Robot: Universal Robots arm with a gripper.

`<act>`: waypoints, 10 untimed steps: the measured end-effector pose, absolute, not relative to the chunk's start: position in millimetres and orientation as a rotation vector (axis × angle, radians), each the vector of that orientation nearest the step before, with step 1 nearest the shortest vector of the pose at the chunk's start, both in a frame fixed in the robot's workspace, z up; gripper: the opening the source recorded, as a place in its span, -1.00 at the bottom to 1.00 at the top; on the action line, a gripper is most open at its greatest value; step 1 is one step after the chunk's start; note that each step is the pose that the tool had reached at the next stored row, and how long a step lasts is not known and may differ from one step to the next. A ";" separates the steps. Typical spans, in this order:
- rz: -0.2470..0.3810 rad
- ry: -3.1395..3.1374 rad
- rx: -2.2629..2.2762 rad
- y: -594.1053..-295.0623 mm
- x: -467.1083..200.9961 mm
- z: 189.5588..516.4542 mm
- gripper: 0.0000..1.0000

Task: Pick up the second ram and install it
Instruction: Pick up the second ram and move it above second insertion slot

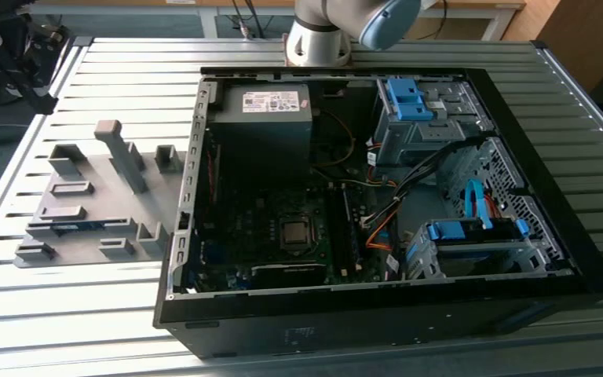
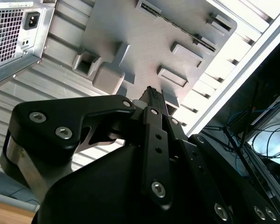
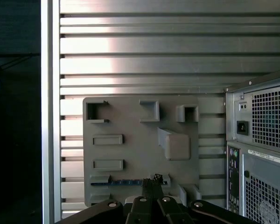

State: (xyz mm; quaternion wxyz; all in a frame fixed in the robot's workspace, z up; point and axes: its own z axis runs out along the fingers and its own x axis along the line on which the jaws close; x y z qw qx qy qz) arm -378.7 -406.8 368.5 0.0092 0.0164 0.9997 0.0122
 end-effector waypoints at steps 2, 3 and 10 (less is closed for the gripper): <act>0.038 3.123 0.044 -406.8 -378.7 368.5 -0.79; 0.038 3.123 0.039 -406.9 -378.7 368.5 -0.79; 0.037 3.123 -0.068 -407.1 -379.2 368.5 -0.79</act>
